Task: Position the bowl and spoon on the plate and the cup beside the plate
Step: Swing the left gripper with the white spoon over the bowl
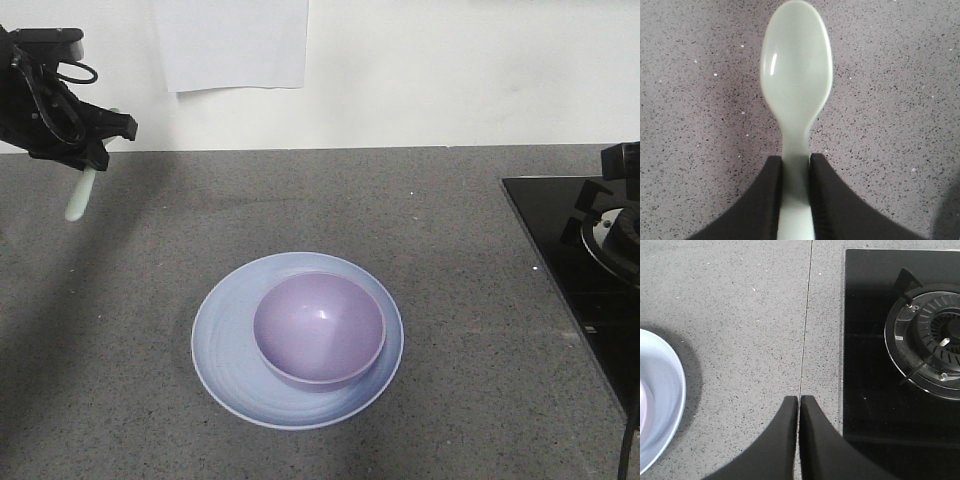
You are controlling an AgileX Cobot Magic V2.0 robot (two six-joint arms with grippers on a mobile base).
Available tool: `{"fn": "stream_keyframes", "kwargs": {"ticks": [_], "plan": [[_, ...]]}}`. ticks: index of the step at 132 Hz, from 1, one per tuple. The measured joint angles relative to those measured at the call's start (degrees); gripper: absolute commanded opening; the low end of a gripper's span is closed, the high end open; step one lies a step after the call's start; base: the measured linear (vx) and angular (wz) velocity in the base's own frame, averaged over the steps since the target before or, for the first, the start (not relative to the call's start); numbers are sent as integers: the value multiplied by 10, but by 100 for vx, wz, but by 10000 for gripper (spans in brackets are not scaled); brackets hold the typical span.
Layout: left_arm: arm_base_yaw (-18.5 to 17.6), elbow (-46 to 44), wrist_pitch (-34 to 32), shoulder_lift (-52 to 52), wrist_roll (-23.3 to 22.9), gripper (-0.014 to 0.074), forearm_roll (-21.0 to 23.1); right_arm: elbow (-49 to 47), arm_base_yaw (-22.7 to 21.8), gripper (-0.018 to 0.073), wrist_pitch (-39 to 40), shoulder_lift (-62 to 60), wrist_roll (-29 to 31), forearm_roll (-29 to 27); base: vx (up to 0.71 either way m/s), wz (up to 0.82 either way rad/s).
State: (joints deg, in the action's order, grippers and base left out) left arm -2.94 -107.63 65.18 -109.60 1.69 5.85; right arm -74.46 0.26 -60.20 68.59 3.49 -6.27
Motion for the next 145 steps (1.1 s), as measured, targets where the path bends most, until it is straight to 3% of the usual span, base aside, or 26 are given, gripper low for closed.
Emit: {"fn": "stream_keyframes", "kwargs": {"ticks": [120, 130, 145], "plan": [[0, 0, -1, 0, 2, -6, -16, 0, 0, -1, -6, 0, 0, 0, 0, 0], [0, 0, 2, 0, 39, -6, -3, 0, 0, -1, -7, 0, 0, 0, 0, 0], [-5, 0, 34, 0, 148, -6, 44, 0, 0, -1, -7, 0, 0, 0, 0, 0]]}}
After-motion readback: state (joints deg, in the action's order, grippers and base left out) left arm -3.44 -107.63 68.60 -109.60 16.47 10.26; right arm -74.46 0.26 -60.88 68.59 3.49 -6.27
